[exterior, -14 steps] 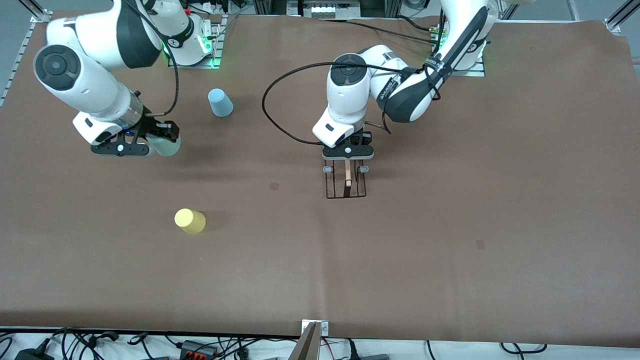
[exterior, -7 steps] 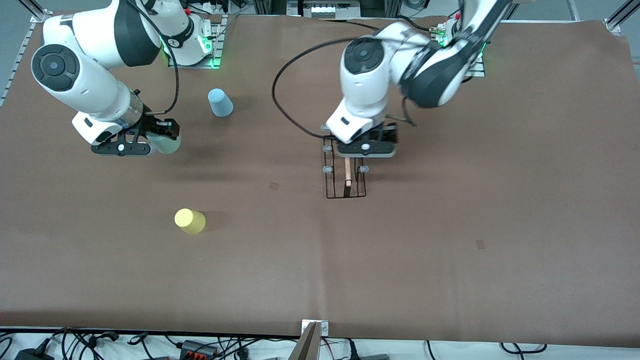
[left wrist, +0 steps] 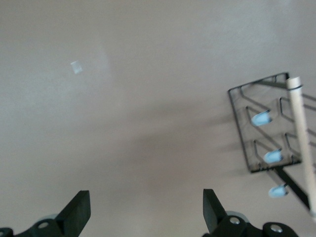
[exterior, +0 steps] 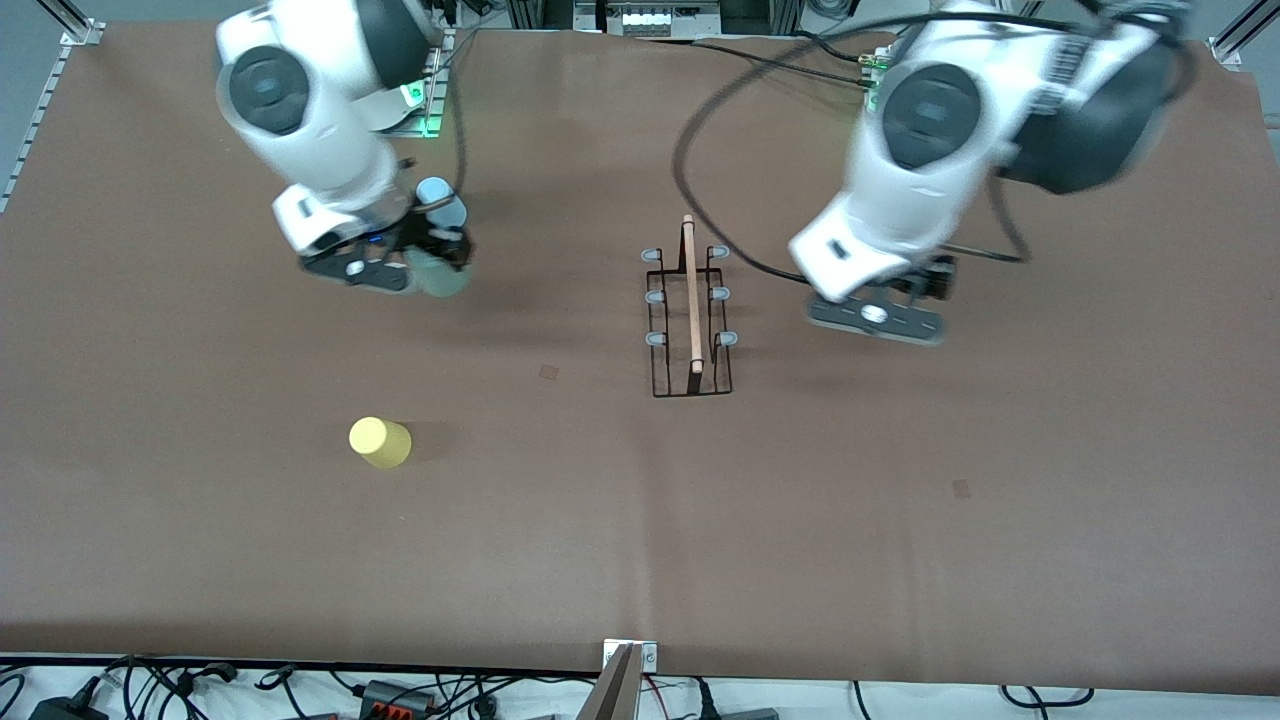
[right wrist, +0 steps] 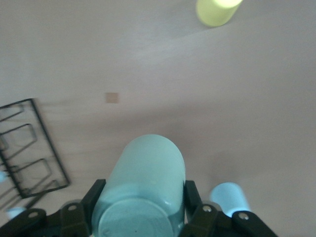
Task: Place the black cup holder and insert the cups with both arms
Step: 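Rack the teal cup with the right gripper while the left gripper retracts, then open the right gripper and move it to the yellow cup, then grasp the yellow cup with the right gripper, then carry the yellow cup with the right gripper and lower it onto a rack peg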
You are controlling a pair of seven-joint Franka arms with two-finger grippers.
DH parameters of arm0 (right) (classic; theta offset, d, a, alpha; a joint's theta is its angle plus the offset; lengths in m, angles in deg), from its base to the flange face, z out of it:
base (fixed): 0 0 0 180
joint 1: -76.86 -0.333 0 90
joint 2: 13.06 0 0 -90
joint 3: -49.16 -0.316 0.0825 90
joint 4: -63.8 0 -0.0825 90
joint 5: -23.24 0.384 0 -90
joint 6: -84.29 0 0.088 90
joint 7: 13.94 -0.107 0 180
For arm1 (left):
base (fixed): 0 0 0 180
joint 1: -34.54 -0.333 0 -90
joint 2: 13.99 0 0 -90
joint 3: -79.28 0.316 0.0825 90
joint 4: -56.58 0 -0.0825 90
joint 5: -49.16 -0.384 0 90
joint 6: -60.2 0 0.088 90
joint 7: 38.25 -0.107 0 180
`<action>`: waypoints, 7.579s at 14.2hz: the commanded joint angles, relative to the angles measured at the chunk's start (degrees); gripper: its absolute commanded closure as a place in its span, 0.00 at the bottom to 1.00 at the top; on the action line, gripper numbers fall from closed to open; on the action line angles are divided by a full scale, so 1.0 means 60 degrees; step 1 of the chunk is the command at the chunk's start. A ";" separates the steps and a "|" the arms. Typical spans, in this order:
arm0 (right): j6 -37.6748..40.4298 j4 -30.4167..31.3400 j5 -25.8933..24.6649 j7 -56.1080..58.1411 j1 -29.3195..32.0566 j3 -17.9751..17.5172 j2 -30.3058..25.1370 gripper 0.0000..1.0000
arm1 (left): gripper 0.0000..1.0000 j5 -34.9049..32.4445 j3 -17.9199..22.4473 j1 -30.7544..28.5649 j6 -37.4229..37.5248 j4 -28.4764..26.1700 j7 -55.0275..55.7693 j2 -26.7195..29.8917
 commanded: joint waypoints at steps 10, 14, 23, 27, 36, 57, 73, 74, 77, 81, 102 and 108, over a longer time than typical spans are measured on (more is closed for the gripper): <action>-0.1732 -0.1320 -0.0550 -0.5575 -0.2017 -0.1524 0.2302 0.78 | 0.00 0.2163 0.1793 -0.1603 -0.1978 -0.4716 -0.2292 0.4298; -0.2436 -0.1320 -0.0596 -0.5738 -0.2251 -0.1525 0.2801 0.78 | 0.00 0.2163 0.2392 -0.1166 -0.1965 -0.4646 -0.2264 0.4477; -0.3155 -0.1291 -0.1036 -0.5856 -0.2589 -0.1525 0.3358 0.66 | 0.00 0.2429 0.3259 -0.0669 -0.2098 -0.4177 -0.2176 0.4154; -0.3288 -0.1306 -0.1021 -0.5841 -0.2545 -0.1525 0.3475 0.00 | 0.00 0.1415 0.3303 -0.0518 -0.1615 -0.4045 -0.2279 0.4228; -0.1123 -0.1013 -0.1050 -0.2452 -0.0060 -0.1437 0.2290 0.00 | 0.00 0.1430 0.3274 -0.0563 -0.1057 -0.3899 -0.2176 0.4199; -0.4458 -0.0866 -0.2325 0.5834 0.3300 0.0101 0.4588 0.00 | 0.00 0.2090 0.3259 -0.0827 -0.0501 -0.2419 -0.1166 0.3539; -0.5704 -0.1144 -0.2295 0.5687 0.3315 0.0116 0.5350 0.00 | 0.00 0.2001 0.3186 -0.0812 -0.0545 -0.2228 -0.1268 0.3437; -0.5835 -0.1130 -0.2281 0.5687 0.3315 0.0101 0.5394 0.00 | 0.00 0.2001 0.3200 -0.0826 -0.0544 -0.2229 -0.1268 0.3437; -0.5939 -0.1144 -0.2281 0.5702 0.3300 0.0116 0.5438 0.00 | 0.00 0.2001 0.3200 -0.0812 -0.0559 -0.2214 -0.1282 0.3437; -0.5910 -0.1144 -0.2295 0.5804 0.3300 0.0101 0.5438 0.47 | 0.00 0.2016 0.3200 -0.0812 -0.0544 -0.2185 -0.1283 0.3437; -0.1691 -0.4437 -0.1914 -0.3773 -0.2338 0.0086 0.4484 0.84 | 0.00 0.2016 0.3200 -0.0812 -0.0545 -0.2185 -0.1283 0.3422; -0.2511 -0.4689 -0.2178 -0.4711 -0.2837 0.0101 0.5130 0.82 | 0.00 0.2001 0.3200 -0.0812 -0.0559 -0.2185 -0.1283 0.3422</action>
